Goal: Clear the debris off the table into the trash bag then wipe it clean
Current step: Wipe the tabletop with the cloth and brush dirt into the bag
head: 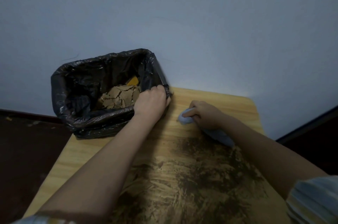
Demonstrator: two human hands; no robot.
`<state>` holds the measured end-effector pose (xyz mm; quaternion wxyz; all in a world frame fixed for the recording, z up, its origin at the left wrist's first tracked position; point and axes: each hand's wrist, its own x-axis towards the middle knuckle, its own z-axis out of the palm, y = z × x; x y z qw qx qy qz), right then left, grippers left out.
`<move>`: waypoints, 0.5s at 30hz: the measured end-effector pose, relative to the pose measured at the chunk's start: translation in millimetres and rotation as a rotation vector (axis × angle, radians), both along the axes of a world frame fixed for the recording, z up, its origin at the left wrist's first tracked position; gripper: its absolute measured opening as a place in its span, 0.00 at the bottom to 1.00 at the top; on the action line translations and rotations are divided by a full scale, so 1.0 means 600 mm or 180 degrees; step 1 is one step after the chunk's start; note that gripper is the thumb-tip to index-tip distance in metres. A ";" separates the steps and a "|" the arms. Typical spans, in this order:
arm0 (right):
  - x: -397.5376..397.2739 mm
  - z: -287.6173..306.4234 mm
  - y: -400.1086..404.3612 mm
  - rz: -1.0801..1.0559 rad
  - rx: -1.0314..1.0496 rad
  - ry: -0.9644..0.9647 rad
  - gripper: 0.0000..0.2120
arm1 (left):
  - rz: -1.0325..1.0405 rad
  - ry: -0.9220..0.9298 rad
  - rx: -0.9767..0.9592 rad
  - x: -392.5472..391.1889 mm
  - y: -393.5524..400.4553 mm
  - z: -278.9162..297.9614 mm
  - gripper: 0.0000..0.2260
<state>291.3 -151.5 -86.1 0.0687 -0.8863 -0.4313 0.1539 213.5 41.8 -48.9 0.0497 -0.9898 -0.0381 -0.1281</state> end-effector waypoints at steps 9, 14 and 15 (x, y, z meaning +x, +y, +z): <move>0.079 -0.008 0.021 -0.1953 0.0112 -0.0331 0.20 | -0.0023 -0.0007 0.0016 0.001 -0.002 0.000 0.16; 0.076 -0.024 0.060 -0.1789 -0.0249 -0.0526 0.21 | -0.0010 -0.0004 0.0000 0.002 0.002 -0.001 0.16; 0.071 -0.022 0.061 -0.1603 -0.0254 -0.0520 0.21 | -0.0019 0.0014 -0.0029 0.002 0.002 0.000 0.16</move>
